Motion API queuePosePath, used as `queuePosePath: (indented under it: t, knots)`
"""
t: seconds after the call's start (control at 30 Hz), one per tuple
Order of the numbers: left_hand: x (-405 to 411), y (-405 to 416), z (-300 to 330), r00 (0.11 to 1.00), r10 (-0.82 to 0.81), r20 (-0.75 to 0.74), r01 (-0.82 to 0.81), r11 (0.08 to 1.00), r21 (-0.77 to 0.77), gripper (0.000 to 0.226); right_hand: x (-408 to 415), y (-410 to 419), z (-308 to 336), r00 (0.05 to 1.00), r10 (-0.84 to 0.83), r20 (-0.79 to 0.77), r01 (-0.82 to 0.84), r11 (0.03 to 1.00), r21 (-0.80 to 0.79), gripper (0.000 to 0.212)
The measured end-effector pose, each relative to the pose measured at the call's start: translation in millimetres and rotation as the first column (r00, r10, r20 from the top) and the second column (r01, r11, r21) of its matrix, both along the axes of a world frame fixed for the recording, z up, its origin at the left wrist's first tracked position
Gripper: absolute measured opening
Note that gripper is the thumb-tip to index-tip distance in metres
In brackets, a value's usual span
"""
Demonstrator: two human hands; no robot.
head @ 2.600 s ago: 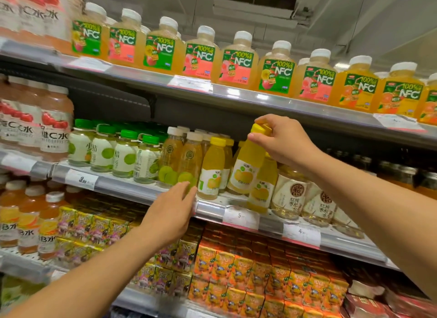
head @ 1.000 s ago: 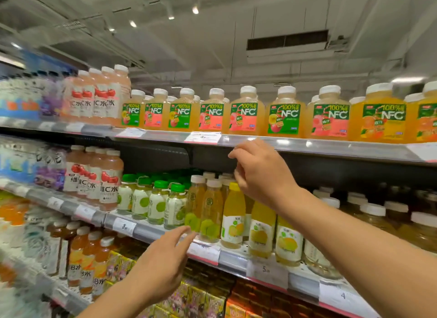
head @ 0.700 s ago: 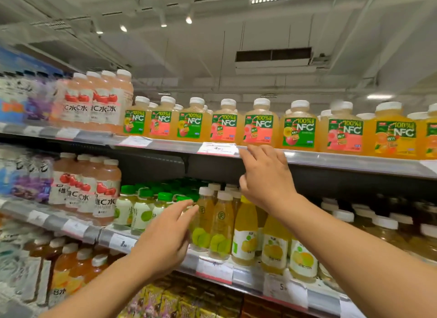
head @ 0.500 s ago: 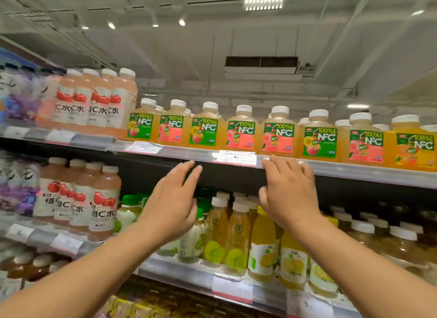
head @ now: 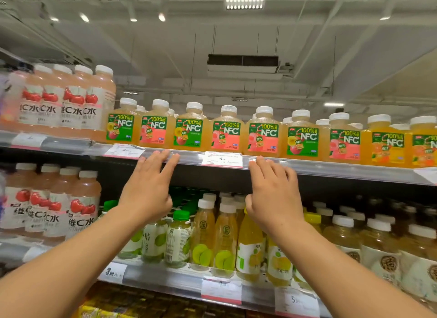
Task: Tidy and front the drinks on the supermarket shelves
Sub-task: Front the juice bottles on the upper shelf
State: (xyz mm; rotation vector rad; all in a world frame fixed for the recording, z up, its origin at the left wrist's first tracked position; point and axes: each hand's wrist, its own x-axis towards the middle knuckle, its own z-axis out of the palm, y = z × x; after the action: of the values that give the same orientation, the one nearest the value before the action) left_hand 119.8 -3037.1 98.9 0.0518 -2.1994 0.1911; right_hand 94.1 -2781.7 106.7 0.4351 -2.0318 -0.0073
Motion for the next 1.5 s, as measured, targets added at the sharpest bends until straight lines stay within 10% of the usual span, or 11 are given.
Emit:
queuePosePath:
  t: [0.37, 0.77, 0.97, 1.5]
  knots:
    - [10, -1, 7, 0.998, -0.051, 0.044, 0.049, 0.998, 0.048, 0.092, 1, -3, -1, 0.997, 0.057, 0.056, -0.052, 0.995, -0.087, 0.062]
    - [-8, -37, 9, 0.965, -0.249, -0.082, 0.229, 0.952, -0.202, 0.074, 19, -40, 6, 0.951, -0.292, 0.103, 0.300, 0.951, -0.073, 0.056]
    - [-6, -56, 64, 0.863, -0.490, -0.120, 0.481, 0.871, -0.099, 0.050, 23, -71, 23, 0.982, -0.090, 0.164, 0.101, 0.993, -0.058, 0.066]
    - [-30, -69, 152, 0.961, -0.251, -0.112, 0.268, 0.949, 0.167, 0.046, 6, -73, 10, 0.995, -0.059, 0.079, 0.058, 0.998, 0.012, 0.070]
